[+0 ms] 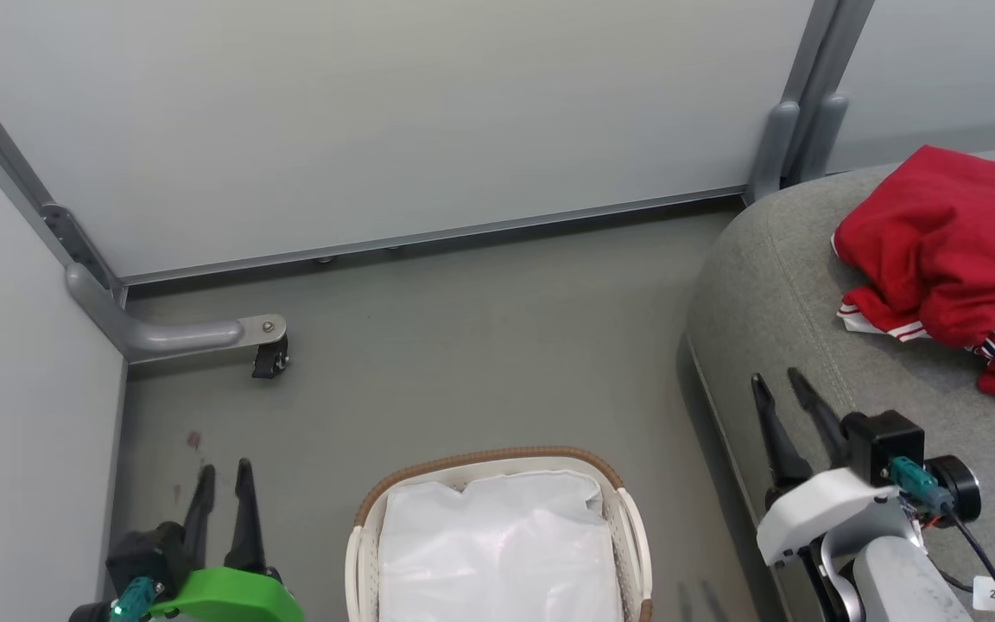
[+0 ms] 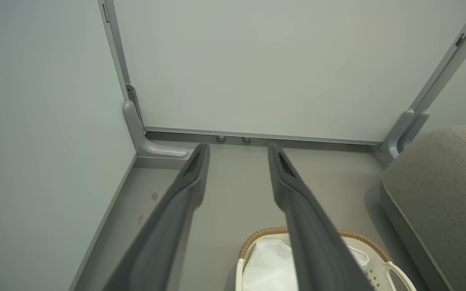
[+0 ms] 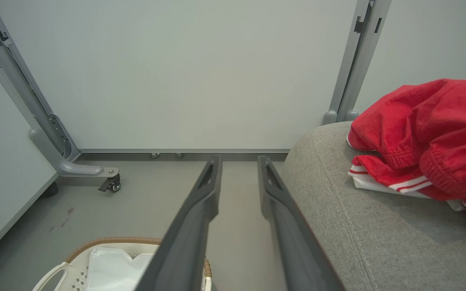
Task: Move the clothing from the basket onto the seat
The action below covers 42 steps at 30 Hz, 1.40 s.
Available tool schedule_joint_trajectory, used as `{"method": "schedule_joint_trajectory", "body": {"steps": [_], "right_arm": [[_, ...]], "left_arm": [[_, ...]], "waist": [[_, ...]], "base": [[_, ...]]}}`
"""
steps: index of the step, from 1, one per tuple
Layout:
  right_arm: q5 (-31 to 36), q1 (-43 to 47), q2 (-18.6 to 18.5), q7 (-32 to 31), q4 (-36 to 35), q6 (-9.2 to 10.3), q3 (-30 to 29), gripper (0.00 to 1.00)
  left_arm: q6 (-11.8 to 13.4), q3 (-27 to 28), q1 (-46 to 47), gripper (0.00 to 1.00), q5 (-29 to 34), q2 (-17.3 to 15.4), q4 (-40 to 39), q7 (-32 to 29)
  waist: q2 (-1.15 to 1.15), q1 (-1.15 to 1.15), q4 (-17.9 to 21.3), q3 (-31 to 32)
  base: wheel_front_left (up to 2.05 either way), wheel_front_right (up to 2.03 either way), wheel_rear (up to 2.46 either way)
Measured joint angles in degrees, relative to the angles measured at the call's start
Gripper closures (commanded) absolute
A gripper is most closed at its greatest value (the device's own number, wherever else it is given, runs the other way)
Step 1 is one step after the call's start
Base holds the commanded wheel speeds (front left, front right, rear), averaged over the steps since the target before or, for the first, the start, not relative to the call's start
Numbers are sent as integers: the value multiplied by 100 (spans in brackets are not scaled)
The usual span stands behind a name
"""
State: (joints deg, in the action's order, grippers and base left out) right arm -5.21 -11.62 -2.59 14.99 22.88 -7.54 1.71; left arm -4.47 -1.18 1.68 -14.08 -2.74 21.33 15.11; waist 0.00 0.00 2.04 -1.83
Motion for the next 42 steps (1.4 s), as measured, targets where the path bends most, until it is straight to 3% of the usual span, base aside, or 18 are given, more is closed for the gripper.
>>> {"method": "schedule_joint_trajectory", "body": {"steps": [42], "right_arm": [[-4030, 280, 16, -1009, -333, 1, -372, 100]], "left_arm": [[-114, 334, 97, 100, -3621, 15, -257, -1010]], "waist": [[0, 0, -68, 55]], "base": [[0, 0, 0]]}}
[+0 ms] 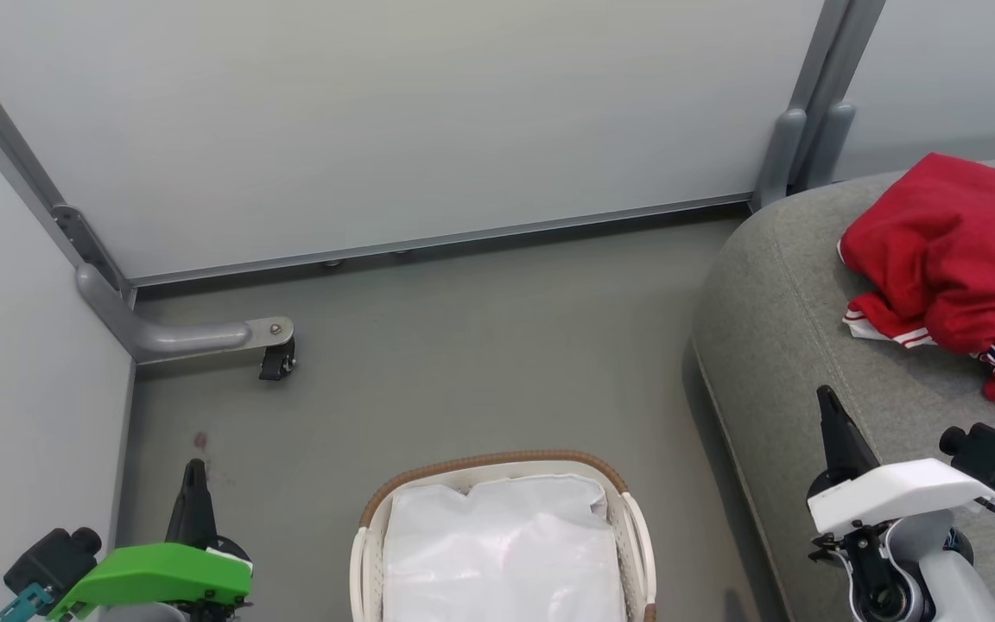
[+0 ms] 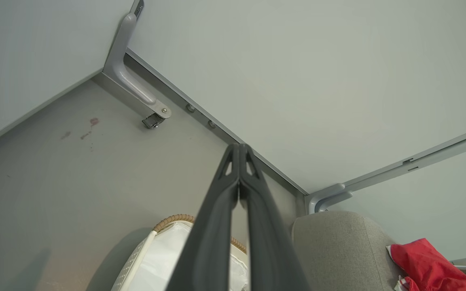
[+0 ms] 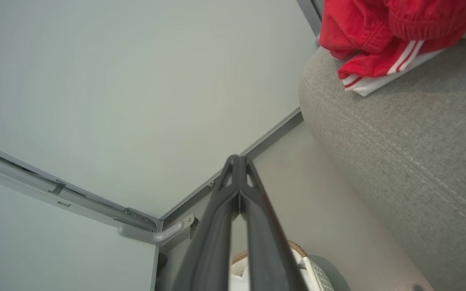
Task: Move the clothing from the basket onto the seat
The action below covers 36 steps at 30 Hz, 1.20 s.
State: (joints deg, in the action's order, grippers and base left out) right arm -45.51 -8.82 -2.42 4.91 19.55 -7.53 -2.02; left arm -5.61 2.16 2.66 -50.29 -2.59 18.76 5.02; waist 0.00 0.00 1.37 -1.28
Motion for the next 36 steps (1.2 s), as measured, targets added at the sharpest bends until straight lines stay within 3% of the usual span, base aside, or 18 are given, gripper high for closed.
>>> {"method": "schedule_joint_trajectory", "body": {"steps": [36], "right_arm": [[-2385, 116, -14, -591, -275, 0, -233, 100]], "left_arm": [[-92, 221, 153, 100, -2141, -3, -227, -598]], "waist": [[0, 0, -58, 47]], "base": [[0, 0, 0]]}}
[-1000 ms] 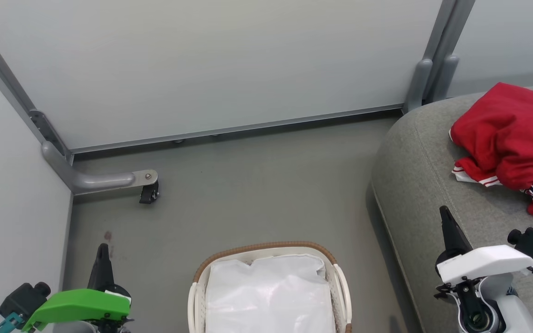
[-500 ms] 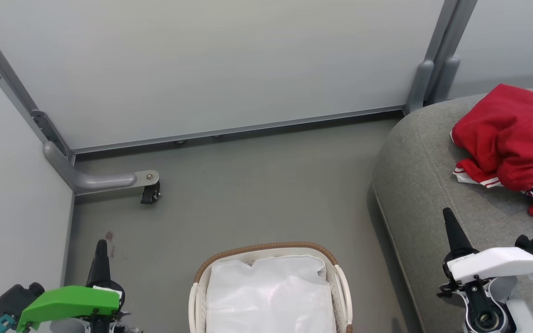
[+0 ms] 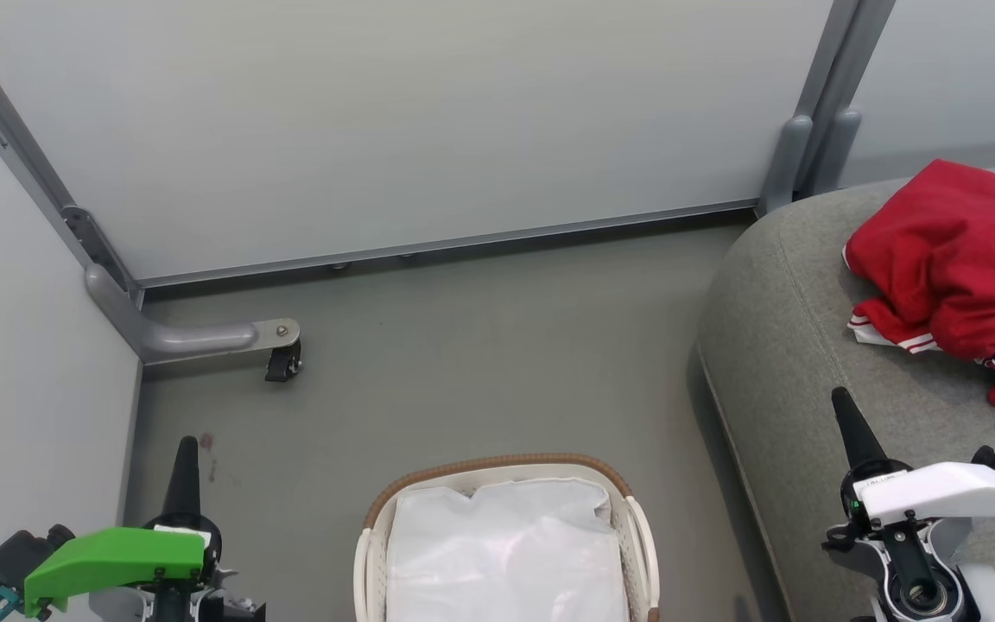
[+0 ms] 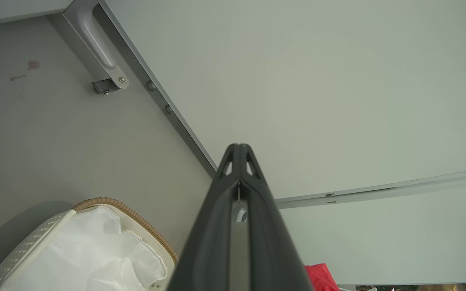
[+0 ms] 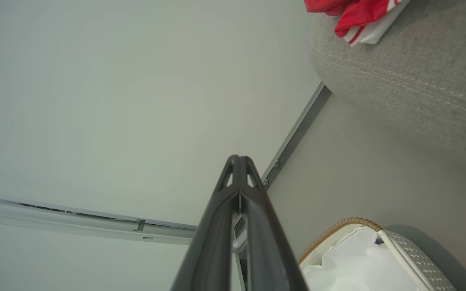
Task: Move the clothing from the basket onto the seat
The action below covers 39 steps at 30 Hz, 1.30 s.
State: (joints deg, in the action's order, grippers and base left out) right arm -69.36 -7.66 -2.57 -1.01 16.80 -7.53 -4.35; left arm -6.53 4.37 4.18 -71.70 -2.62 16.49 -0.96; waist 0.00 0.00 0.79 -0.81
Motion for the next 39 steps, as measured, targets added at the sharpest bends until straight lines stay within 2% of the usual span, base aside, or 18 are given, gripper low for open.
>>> {"method": "schedule_joint_trajectory", "body": {"steps": [39], "right_arm": [[-1897, 92, -10, -458, -227, 2, -181, 100]], "left_arm": [[-58, 175, 135, 100, -1711, -5, -189, -461]], "waist": [[0, 0, -63, 51]], "base": [[0, 0, 0]]}}
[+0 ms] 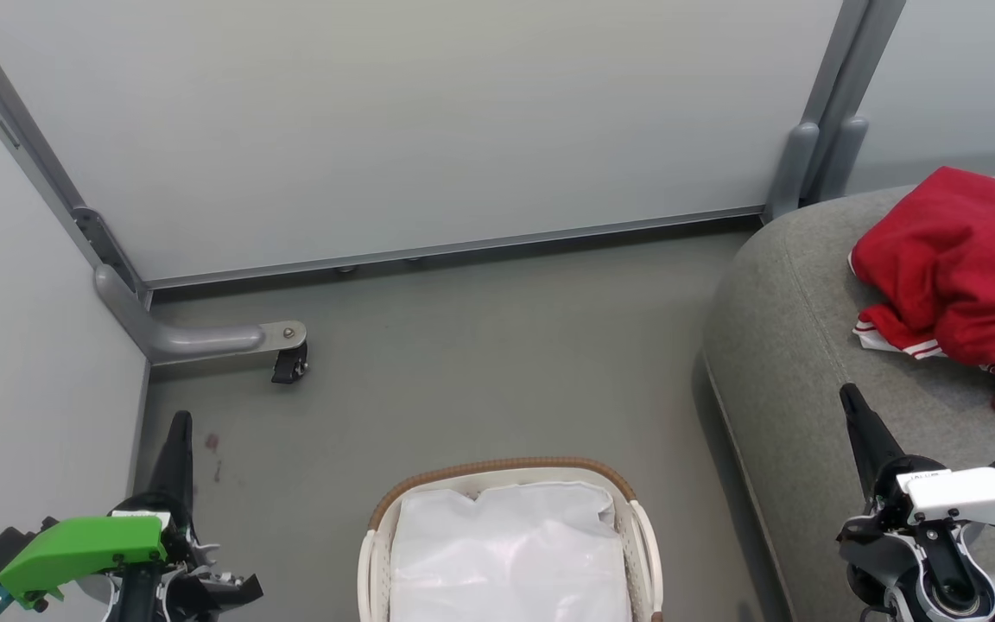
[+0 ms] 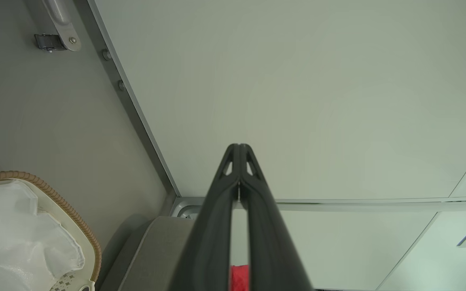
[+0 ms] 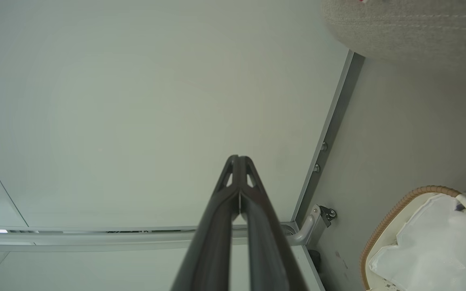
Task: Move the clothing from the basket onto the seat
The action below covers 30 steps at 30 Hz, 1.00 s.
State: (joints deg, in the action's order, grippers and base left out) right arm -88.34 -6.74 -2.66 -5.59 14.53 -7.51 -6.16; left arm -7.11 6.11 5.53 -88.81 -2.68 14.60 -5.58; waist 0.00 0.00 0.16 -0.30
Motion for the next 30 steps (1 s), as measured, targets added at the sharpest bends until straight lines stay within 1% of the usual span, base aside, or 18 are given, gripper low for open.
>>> {"method": "schedule_joint_trajectory", "body": {"steps": [10, 30], "right_arm": [[-396, 23, -2, -97, -42, 0, -35, 100], [-398, 24, -2, -97, -45, 0, -37, 100]], "left_arm": [[-26, 38, 18, 100, -347, -1, -44, -94], [-27, 41, 40, 100, -350, -1, -51, -97]], "waist": [[0, 0, -16, 13], [0, 0, -16, 13]], "base": [[0, 0, 0], [0, 0, 0]]}}
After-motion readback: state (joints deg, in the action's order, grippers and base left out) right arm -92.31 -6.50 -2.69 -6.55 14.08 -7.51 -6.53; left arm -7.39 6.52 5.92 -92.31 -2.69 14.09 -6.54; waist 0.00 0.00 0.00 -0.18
